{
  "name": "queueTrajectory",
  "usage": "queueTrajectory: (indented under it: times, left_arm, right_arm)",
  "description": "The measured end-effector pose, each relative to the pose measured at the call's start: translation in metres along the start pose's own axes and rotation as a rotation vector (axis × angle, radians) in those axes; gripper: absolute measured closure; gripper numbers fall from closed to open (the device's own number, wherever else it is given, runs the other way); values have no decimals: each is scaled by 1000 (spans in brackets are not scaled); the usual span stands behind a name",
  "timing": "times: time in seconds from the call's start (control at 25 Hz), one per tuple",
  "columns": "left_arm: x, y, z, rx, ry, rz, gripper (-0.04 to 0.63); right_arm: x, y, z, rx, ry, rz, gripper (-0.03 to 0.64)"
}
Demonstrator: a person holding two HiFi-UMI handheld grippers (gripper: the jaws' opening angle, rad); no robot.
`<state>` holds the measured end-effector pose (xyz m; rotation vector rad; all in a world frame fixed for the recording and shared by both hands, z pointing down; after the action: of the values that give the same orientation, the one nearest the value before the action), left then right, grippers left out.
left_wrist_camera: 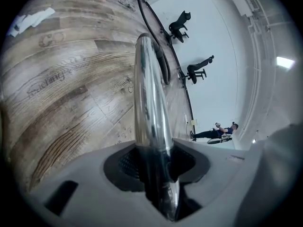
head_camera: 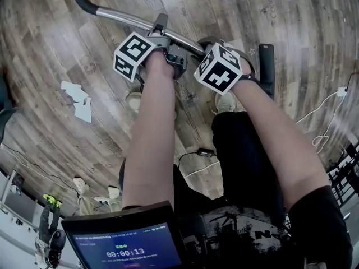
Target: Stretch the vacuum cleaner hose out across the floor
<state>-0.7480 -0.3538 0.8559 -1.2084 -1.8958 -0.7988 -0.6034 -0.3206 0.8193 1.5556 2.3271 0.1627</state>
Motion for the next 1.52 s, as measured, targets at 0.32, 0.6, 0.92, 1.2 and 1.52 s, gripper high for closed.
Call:
queueTrajectory:
  times: [0.32, 0.6, 0.92, 1.2, 1.52]
  left_arm:
    - [-165, 27, 135, 22, -41, -72, 448]
    - [-324, 39, 252, -67, 164, -119, 441]
    - [-417, 79, 332, -111, 201, 46, 540]
    - [-465, 81, 355, -154, 201, -37, 541]
    - [-463, 70, 353, -55, 229, -124, 525]
  right_arm:
    - [73, -5, 201, 2, -34, -26, 456]
    - [119, 12, 402, 0, -132, 43, 457]
    - [139, 44, 522, -22, -55, 237, 453]
    - [143, 33, 546, -59, 299, 399, 468]
    - [159, 27, 534, -48, 184, 243, 489]
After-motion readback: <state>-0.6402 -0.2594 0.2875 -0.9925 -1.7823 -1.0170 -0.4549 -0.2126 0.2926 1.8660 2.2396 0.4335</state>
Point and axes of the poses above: the fingertips, and each gripper's own axes: z backward along the fingers, x to its left, y out of its underside, the point moved 7 cm from there along z, backward along the fingers, and after that the axes turned 6 degrees about -z, right-handed, at the moved point
